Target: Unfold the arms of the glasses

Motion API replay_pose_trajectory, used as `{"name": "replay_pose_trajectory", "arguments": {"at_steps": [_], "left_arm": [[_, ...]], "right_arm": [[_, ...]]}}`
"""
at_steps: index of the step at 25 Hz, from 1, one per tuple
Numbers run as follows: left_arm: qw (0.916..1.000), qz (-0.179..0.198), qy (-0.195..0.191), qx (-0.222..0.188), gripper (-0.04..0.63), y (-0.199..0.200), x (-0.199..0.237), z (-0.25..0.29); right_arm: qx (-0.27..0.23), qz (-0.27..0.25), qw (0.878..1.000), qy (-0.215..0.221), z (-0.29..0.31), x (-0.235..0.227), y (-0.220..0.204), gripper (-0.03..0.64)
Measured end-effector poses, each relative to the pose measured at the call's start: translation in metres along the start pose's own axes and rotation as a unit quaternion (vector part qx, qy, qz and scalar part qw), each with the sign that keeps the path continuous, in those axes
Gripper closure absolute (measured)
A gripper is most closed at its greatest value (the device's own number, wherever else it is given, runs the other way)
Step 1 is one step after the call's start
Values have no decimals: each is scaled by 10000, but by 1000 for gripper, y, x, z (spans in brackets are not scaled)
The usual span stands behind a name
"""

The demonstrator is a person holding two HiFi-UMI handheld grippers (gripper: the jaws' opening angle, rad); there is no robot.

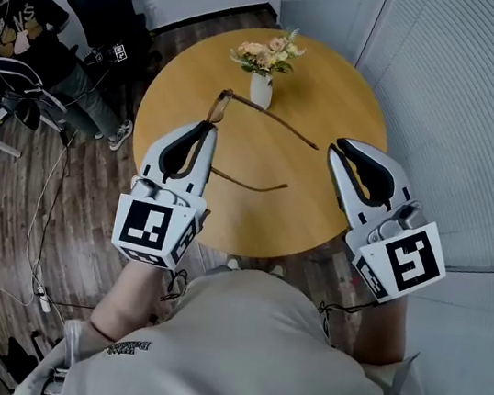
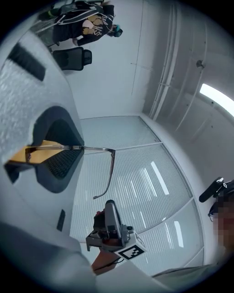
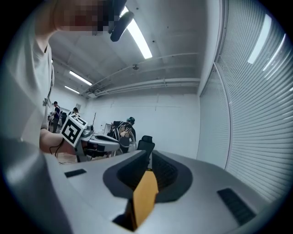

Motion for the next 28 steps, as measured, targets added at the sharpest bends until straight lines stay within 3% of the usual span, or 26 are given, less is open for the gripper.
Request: {"name": "replay_pose_trajectory", "arguments": {"at_steps": [7, 15, 28], "left_arm": [[9983, -96, 331, -479, 555, 35, 27, -16], [9947, 188, 435, -918, 555, 62, 26, -39], [9982, -139, 314, -499, 555, 30, 18, -50]], "right_arm": [[-1000, 314, 9919, -719, -25, -19, 43, 575], [-1437, 226, 9838, -1049, -50, -14, 63, 576], [-896, 394, 9913, -878, -45, 6, 38, 577]]}}
Point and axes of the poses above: the fingertips, and each gripper's own axes: z forward along the fingers, x to its left, y out of its top, the point moved 8 cm from there along -z, backward along the fingers, and after that the axes turned 4 degrees about z, right-handed, at the moved point
